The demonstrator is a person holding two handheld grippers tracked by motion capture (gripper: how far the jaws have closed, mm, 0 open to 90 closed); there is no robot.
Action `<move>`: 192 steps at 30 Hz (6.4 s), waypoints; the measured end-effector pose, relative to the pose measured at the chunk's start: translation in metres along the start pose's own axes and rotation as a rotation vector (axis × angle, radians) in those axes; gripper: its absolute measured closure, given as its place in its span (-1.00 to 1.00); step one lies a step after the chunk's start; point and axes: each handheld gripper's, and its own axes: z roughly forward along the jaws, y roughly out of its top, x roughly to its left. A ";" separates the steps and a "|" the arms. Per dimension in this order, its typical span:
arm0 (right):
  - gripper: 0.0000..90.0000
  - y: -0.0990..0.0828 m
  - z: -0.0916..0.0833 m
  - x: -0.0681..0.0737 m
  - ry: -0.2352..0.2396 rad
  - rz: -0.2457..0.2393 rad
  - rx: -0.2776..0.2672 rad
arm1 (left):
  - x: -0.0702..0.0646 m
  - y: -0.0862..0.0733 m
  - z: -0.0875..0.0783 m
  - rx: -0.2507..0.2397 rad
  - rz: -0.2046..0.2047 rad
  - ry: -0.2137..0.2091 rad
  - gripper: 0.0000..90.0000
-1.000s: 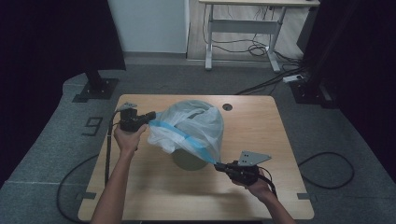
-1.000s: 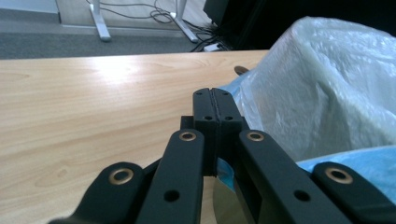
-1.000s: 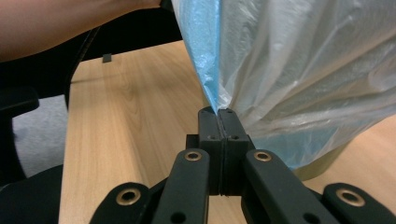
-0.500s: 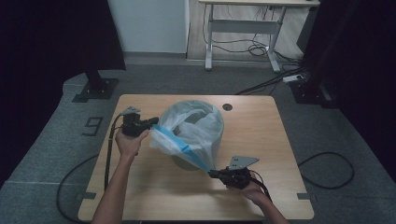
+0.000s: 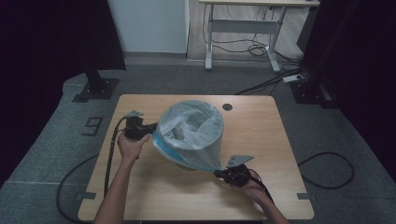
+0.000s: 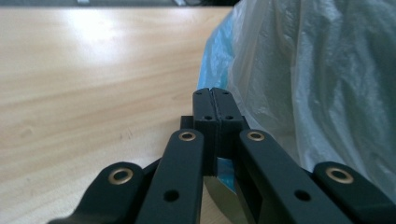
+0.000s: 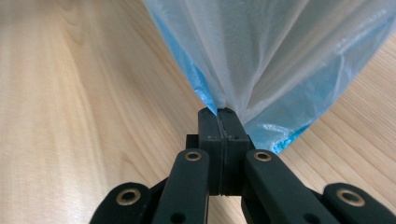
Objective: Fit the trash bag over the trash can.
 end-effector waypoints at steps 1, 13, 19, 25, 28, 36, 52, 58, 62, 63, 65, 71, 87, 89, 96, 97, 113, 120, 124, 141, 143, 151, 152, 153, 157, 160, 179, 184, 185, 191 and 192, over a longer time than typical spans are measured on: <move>0.96 -0.001 0.000 -0.002 -0.007 0.008 0.007 | 0.001 -0.001 0.003 0.011 -0.004 -0.002 0.99; 0.96 -0.007 0.007 -0.015 -0.036 0.061 0.043 | 0.000 -0.015 0.027 0.108 -0.012 0.005 0.94; 0.93 -0.006 0.008 -0.014 -0.050 0.056 0.039 | 0.002 -0.015 0.021 0.087 -0.018 0.004 0.89; 0.52 -0.005 0.005 -0.013 -0.076 0.062 -0.015 | 0.002 -0.013 0.002 0.017 -0.012 0.023 0.34; 0.28 -0.005 0.000 -0.011 -0.078 0.064 -0.046 | 0.001 -0.013 -0.009 -0.020 0.000 0.047 0.14; -0.19 -0.009 -0.034 -0.009 -0.110 0.092 -0.187 | 0.001 -0.012 -0.041 -0.093 0.029 0.006 -0.54; -0.15 -0.006 -0.039 -0.008 -0.101 0.095 -0.221 | 0.001 0.012 -0.051 -0.157 -0.002 0.005 -0.68; -0.16 -0.009 -0.048 -0.012 -0.126 0.109 -0.246 | -0.007 0.020 -0.069 -0.193 0.041 -0.044 -0.66; -0.22 -0.010 -0.061 -0.017 -0.139 0.141 -0.289 | -0.016 0.032 -0.074 -0.188 0.089 -0.071 -0.62; -0.24 -0.012 -0.065 -0.018 -0.147 0.143 -0.289 | -0.019 0.035 -0.074 -0.181 0.106 -0.083 -0.59; -0.24 -0.013 -0.068 -0.018 -0.152 0.142 -0.290 | -0.029 0.042 -0.071 -0.154 0.157 -0.097 -0.58; -0.24 -0.020 -0.078 -0.022 -0.173 0.160 -0.299 | -0.056 0.061 -0.055 -0.049 0.254 -0.122 -0.53; -0.23 -0.026 -0.085 -0.025 -0.184 0.179 -0.306 | -0.089 0.087 -0.004 0.222 0.379 -0.160 -0.12; -0.23 -0.026 -0.085 -0.025 -0.184 0.182 -0.303 | -0.091 0.088 0.003 0.261 0.389 -0.152 -0.10; -0.22 -0.027 -0.087 -0.026 -0.187 0.187 -0.306 | -0.096 0.090 0.020 0.355 0.407 -0.139 -0.08; -0.22 -0.028 -0.087 -0.026 -0.188 0.187 -0.306 | -0.096 0.090 0.022 0.367 0.406 -0.140 -0.08; -0.22 -0.030 -0.092 -0.029 -0.198 0.202 -0.309 | -0.109 0.107 0.014 0.317 0.422 -0.155 -0.15; -0.22 -0.030 -0.094 -0.029 -0.198 0.201 -0.312 | -0.117 0.125 0.031 0.309 0.417 -0.170 -0.17; -0.22 -0.031 -0.096 -0.030 -0.197 0.203 -0.314 | -0.125 0.125 0.047 0.355 0.436 -0.188 -0.19; -0.22 -0.031 -0.094 -0.030 -0.190 0.201 -0.304 | -0.144 0.109 0.094 0.567 0.514 -0.196 -0.20; -0.22 -0.031 -0.094 -0.030 -0.189 0.199 -0.303 | -0.146 0.108 0.097 0.583 0.520 -0.189 -0.20; -0.22 -0.032 -0.097 -0.031 -0.194 0.201 -0.309 | -0.148 0.111 0.089 0.530 0.520 -0.181 -0.23; -0.22 -0.032 -0.097 -0.031 -0.195 0.202 -0.309 | -0.148 0.112 0.085 0.515 0.520 -0.182 -0.24; -0.22 -0.032 -0.098 -0.031 -0.196 0.201 -0.308 | -0.148 0.114 0.079 0.490 0.523 -0.184 -0.25; -0.22 -0.032 -0.099 -0.032 -0.199 0.202 -0.311 | -0.146 0.119 0.055 0.389 0.503 -0.198 -0.27; -0.22 -0.032 -0.099 -0.032 -0.200 0.203 -0.310 | -0.144 0.119 0.037 0.315 0.490 -0.208 -0.30; -0.22 -0.033 -0.096 -0.033 -0.209 0.202 -0.296 | -0.108 0.072 -0.054 0.060 0.409 -0.182 -0.34; -0.22 -0.033 -0.095 -0.032 -0.209 0.202 -0.291 | -0.102 0.058 -0.071 0.038 0.402 -0.182 -0.35; -0.22 -0.033 -0.094 -0.032 -0.209 0.201 -0.290 | -0.100 0.054 -0.075 0.029 0.399 -0.176 -0.35; -0.22 -0.034 -0.092 -0.033 -0.210 0.204 -0.284 | -0.090 0.035 -0.094 -0.013 0.375 -0.181 -0.36; -0.22 -0.034 -0.092 -0.033 -0.210 0.204 -0.283 | -0.089 0.032 -0.095 -0.011 0.375 -0.178 -0.36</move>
